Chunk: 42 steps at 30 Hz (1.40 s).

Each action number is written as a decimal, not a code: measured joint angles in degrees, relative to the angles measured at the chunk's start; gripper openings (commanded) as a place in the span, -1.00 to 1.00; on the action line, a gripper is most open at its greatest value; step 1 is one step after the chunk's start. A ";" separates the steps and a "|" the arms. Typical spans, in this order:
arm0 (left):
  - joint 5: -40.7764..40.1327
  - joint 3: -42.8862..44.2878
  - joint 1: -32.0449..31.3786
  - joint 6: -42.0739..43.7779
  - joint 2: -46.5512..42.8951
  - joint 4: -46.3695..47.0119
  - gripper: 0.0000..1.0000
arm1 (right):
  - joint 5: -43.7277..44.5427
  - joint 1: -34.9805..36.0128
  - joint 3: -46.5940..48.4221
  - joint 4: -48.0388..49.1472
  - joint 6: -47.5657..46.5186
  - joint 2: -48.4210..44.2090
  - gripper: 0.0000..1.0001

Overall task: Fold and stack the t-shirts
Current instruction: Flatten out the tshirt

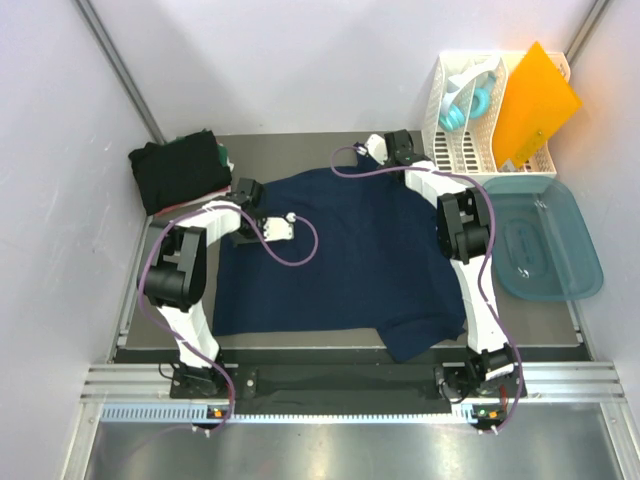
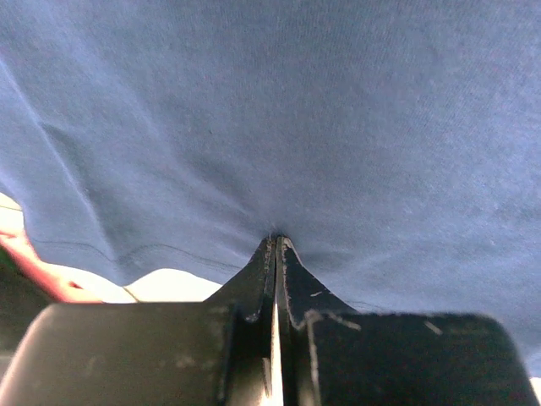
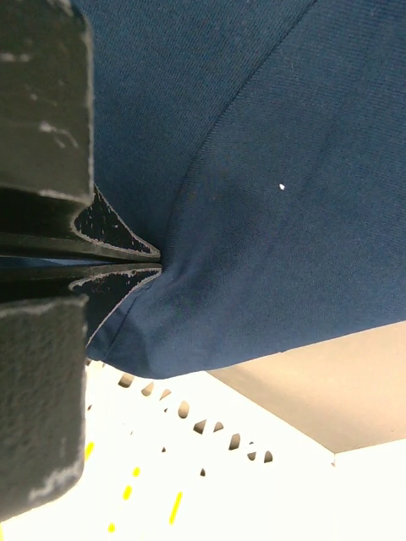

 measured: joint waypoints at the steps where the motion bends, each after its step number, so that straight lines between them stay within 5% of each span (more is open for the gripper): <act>1: 0.31 0.24 0.17 -0.44 0.00 -0.46 -1.00 | -0.02 0.00 0.00 0.00 0.02 -0.02 -0.94; 5: 4.00 2.29 1.36 -3.58 -0.35 -5.49 -0.76 | -0.39 0.00 -0.55 -0.15 0.90 -0.63 -0.45; 6: 4.90 2.75 1.49 -4.20 -0.59 -6.54 -0.74 | -0.52 0.00 -0.83 -0.28 1.27 -1.07 -0.17; 11: 8.76 8.39 1.68 -7.58 -4.02 -9.75 -0.57 | -2.27 0.11 -2.19 -2.27 3.28 -4.33 0.27; 12: 9.22 9.86 1.66 -8.15 -4.70 -9.57 -0.35 | -2.89 0.17 -2.25 -2.84 3.61 -5.07 0.34; 15: 10.29 13.46 1.70 -8.74 -6.58 -7.52 -0.04 | -5.14 0.72 -2.25 -4.50 4.35 -7.17 0.41; 20: 12.66 19.08 2.69 -7.26 -3.74 -8.17 0.12 | -10.56 2.86 -2.25 -9.07 4.42 -10.56 0.49; 30: 17.75 65.53 6.64 -6.19 32.46 -27.67 0.26 | -17.20 6.47 -8.33 -17.44 2.51 -13.99 0.50; 42: 16.92 67.28 7.69 -0.87 37.48 -34.42 0.23 | -18.03 6.40 -10.14 -21.24 3.50 -17.99 0.47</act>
